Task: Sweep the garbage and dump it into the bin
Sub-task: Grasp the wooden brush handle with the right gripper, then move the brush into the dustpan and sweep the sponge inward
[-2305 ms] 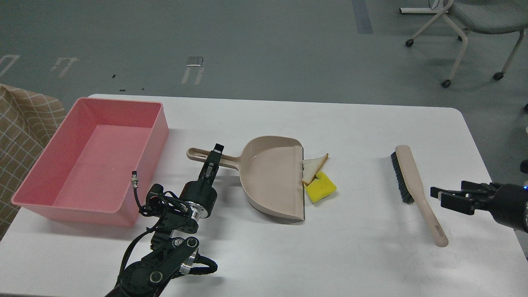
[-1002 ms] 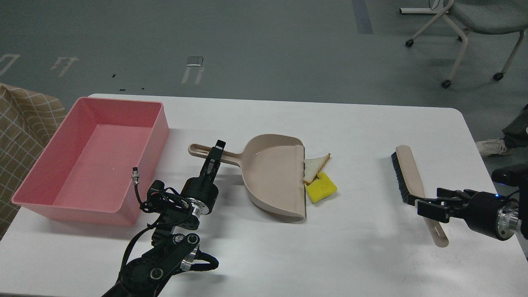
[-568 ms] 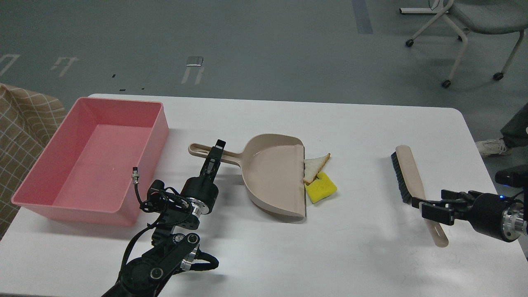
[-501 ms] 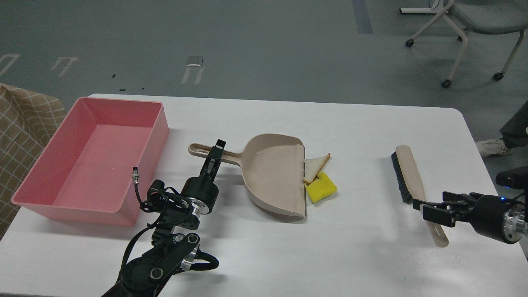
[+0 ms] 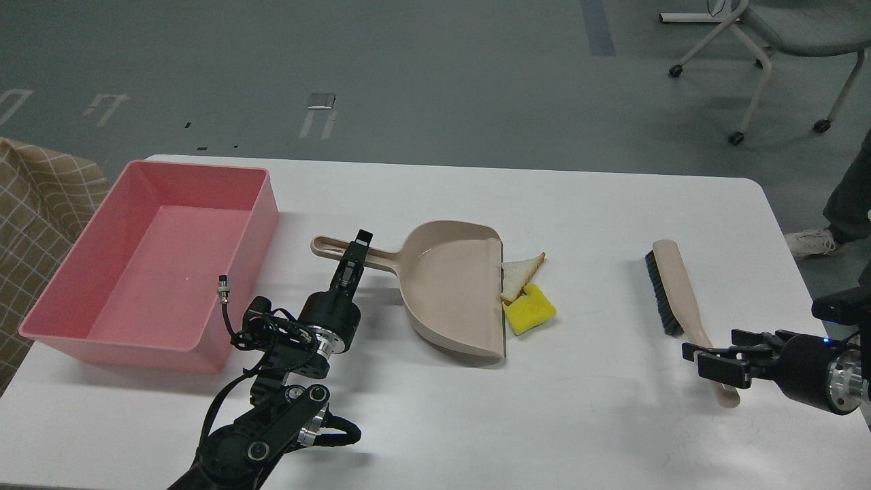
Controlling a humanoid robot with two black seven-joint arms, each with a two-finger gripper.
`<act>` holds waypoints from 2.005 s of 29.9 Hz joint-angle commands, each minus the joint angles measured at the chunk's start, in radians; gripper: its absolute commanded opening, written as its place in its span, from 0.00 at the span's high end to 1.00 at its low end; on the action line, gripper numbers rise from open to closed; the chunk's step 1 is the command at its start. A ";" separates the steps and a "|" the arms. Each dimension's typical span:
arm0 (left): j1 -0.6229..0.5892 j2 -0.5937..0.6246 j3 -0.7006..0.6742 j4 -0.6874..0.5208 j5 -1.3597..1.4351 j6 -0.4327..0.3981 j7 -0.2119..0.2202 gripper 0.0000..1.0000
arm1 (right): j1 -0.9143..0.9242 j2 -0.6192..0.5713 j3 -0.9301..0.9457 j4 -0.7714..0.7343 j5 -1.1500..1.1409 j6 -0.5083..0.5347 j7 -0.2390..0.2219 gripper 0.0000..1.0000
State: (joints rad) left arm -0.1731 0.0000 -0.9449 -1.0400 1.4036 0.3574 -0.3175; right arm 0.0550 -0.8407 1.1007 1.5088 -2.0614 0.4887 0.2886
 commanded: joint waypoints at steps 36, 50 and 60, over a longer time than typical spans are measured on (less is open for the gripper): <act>0.012 0.000 -0.002 -0.006 0.003 0.002 -0.002 0.79 | 0.017 0.028 -0.036 0.004 -0.010 0.000 -0.091 0.58; 0.014 0.000 -0.002 -0.011 0.006 0.003 0.003 0.78 | 0.011 0.023 -0.035 0.048 -0.003 0.000 -0.091 0.88; 0.012 0.000 0.000 -0.011 0.005 0.003 0.003 0.78 | 0.014 0.034 -0.021 0.042 0.003 0.000 -0.097 0.95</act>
State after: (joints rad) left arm -0.1615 0.0000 -0.9451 -1.0508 1.4096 0.3605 -0.3145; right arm 0.0645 -0.8109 1.0794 1.5571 -2.0632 0.4887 0.1929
